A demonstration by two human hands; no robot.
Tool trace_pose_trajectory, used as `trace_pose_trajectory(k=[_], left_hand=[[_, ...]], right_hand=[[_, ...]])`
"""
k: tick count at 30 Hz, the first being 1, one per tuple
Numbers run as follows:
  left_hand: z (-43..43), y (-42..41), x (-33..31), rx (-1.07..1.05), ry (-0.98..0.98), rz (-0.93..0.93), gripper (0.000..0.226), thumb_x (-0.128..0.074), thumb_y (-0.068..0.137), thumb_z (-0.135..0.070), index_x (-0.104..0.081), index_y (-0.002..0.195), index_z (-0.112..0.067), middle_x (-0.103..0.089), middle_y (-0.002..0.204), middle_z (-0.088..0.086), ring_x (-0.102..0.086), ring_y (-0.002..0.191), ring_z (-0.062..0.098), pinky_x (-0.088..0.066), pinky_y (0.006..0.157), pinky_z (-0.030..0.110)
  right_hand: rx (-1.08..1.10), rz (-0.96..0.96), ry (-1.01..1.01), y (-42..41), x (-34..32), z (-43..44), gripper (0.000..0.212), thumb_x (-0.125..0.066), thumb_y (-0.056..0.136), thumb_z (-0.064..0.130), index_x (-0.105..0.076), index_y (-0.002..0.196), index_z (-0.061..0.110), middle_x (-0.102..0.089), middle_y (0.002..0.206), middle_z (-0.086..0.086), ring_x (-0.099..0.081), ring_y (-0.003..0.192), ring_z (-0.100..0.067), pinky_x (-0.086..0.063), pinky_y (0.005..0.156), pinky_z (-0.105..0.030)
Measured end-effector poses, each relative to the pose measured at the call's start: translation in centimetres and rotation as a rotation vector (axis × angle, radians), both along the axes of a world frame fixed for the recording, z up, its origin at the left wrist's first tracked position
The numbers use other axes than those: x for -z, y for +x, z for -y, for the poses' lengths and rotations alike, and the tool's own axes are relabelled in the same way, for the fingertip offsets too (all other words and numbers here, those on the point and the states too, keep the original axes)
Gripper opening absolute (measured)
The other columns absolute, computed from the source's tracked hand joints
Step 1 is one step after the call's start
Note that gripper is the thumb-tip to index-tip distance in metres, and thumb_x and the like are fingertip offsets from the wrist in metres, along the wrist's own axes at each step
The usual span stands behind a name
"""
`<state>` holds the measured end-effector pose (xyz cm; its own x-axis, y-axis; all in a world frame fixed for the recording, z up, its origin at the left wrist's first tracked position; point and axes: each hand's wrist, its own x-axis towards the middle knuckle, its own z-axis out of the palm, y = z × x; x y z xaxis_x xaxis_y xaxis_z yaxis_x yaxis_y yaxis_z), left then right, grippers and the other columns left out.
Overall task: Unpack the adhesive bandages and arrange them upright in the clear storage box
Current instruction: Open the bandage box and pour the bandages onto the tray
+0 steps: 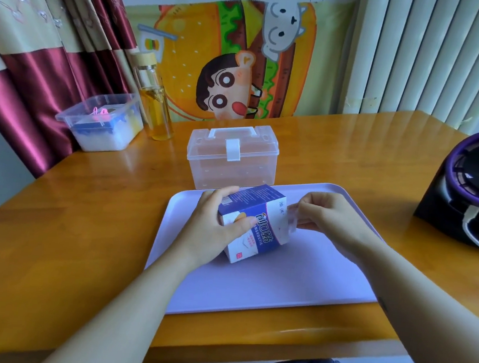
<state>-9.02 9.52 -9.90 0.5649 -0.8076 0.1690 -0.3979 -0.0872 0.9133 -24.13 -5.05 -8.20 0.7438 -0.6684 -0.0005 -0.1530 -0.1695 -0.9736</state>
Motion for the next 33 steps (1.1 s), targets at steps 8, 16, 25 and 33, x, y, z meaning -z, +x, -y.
trace_pose_trajectory(k=[8,16,25,33], left_hand=[[0.0,0.8,-0.3,-0.054,-0.114,-0.372,0.061,-0.065,0.074,-0.035,-0.04,0.13,-0.031,-0.054,0.124,0.002,-0.062,0.102,0.017,-0.053,0.06,0.016],[0.1,1.5,0.1,-0.068,-0.085,-0.406,0.069,-0.064,0.065,-0.045,-0.037,0.129,-0.036,-0.059,0.125,0.004,-0.061,0.11,0.02,-0.055,0.074,0.026],[0.4,1.7,0.1,-0.069,-0.069,-0.378,0.084,-0.063,0.07,-0.042,-0.029,0.144,-0.024,-0.063,0.111,-0.006,-0.063,0.101,0.013,-0.052,0.077,0.025],[0.1,1.4,0.0,-0.027,-0.045,-0.295,0.081,-0.056,0.077,-0.041,-0.021,0.148,-0.025,-0.056,0.125,-0.011,-0.063,0.097,0.001,-0.053,0.072,0.018]], right_hand=[[0.031,0.058,-0.044,1.8,0.6,0.0,0.019,-0.046,0.087,0.0,-0.047,0.072,0.012,-0.071,0.074,-0.006,-0.065,0.063,-0.018,-0.054,0.078,-0.036],[0.027,0.098,-0.094,2.6,0.5,-0.5,0.033,-0.034,0.085,-0.008,-0.054,0.07,0.014,-0.057,0.069,0.001,-0.052,0.054,-0.007,-0.043,0.062,-0.021],[-0.109,0.017,-0.042,2.2,1.5,0.1,0.025,-0.076,0.077,0.023,-0.054,0.081,0.014,-0.073,0.087,-0.005,-0.07,0.085,-0.02,-0.05,0.085,-0.05],[-0.222,0.016,0.212,2.1,1.2,0.3,0.071,-0.081,0.067,0.015,-0.046,0.129,0.02,-0.065,0.114,-0.015,-0.068,0.096,-0.028,-0.053,0.088,-0.048]])
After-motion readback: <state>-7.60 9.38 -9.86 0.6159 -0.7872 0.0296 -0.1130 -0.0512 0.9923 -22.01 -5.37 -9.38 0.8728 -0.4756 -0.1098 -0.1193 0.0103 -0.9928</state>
